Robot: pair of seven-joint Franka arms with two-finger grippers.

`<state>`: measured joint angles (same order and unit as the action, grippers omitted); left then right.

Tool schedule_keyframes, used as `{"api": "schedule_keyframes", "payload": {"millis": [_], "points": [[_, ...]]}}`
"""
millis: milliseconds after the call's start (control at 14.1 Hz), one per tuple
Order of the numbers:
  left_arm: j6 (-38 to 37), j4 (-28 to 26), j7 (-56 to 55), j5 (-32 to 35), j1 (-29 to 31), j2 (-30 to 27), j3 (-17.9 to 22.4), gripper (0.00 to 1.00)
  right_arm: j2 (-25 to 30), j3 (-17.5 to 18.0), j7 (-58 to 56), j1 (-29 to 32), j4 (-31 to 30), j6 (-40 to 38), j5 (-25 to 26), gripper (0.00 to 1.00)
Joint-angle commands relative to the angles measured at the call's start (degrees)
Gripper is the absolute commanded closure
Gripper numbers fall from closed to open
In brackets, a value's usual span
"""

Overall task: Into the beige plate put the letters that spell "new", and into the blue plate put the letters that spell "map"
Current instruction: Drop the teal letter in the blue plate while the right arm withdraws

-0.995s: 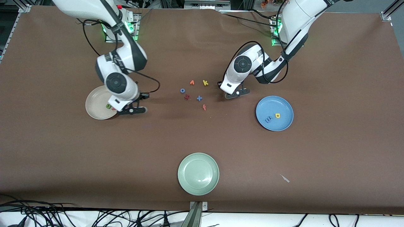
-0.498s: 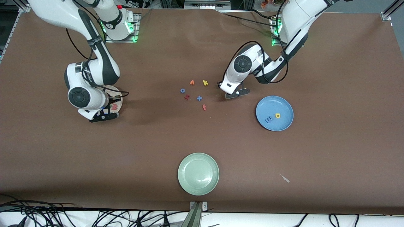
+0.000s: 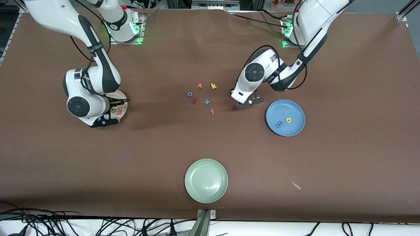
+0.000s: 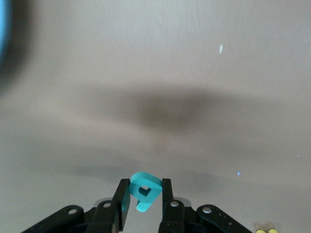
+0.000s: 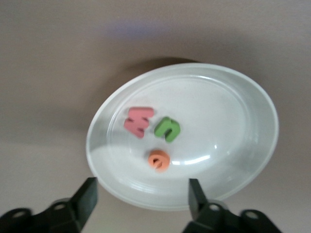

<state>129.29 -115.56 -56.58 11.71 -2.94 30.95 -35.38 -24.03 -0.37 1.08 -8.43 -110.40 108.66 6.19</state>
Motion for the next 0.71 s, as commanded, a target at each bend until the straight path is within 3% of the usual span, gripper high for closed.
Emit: {"api": "schedule_keyframes", "payload": {"millis": [0,355,640], "points": [[-8.34,5.85,6.73,1.64,0.57,-0.36,1.44,0.83,-0.22,0.54,-0.29,-0.97,9.65,-11.42,-3.37,0.00],[-15.38,8.77,21.40,2.69,7.59,-0.80,2.24,0.83,0.56,0.54,-0.29,-1.59,17.39,-21.36,-5.23,0.00],[-15.56,7.80,32.39,5.34,14.09,-0.54,2.07,0.82,0.83,0.28,-0.38,-1.76,27.05,-32.43,-4.97,0.00]]}}
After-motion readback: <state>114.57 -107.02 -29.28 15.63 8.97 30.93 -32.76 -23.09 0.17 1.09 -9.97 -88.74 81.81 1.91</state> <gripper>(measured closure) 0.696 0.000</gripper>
